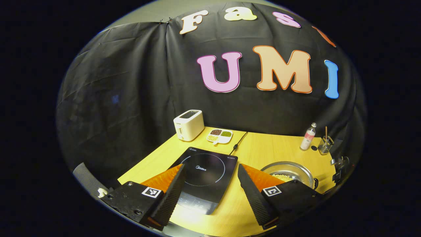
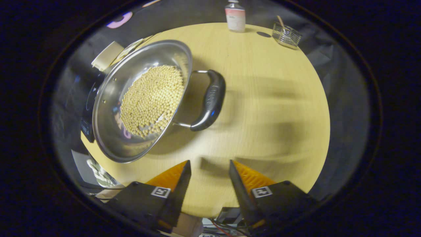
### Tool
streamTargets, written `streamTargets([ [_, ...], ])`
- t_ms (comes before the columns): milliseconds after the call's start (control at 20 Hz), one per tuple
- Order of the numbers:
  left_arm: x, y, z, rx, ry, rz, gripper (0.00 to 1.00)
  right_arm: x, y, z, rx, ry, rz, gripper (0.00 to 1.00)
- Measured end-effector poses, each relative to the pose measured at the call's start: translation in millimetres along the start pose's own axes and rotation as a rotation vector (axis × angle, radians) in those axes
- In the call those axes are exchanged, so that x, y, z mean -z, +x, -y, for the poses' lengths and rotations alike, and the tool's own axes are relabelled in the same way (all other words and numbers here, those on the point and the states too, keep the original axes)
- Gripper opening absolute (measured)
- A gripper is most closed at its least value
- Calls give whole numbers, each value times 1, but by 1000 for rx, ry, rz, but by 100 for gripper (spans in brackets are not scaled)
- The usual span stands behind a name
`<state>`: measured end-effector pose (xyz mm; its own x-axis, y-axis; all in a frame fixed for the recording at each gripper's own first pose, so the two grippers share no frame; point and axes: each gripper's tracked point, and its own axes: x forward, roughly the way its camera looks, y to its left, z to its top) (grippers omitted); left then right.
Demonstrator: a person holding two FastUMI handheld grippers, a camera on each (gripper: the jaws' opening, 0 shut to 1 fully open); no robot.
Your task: First push the handle of the pot to place it horizontally, then grasp the pot with both hands and set it on the induction cooktop.
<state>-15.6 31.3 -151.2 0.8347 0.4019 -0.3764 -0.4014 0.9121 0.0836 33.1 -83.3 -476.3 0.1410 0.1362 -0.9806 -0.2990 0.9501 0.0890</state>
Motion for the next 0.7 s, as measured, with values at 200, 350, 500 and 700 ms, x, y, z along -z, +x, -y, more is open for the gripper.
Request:
streamTargets([
  [200,18,15,14,55,26,-56,96,-13,-31,-6,-109,149,45,94],
  [350,33,32,30,124,24,-120,96,-27,-49,-1,-132,197,96,100],
  [500,50,50,48,209,11,-205,96,-49,-68,-6,-166,235,150,100],
  [700,66,76,72,313,36,-292,95,-73,-73,-15,-200,294,188,93],
])
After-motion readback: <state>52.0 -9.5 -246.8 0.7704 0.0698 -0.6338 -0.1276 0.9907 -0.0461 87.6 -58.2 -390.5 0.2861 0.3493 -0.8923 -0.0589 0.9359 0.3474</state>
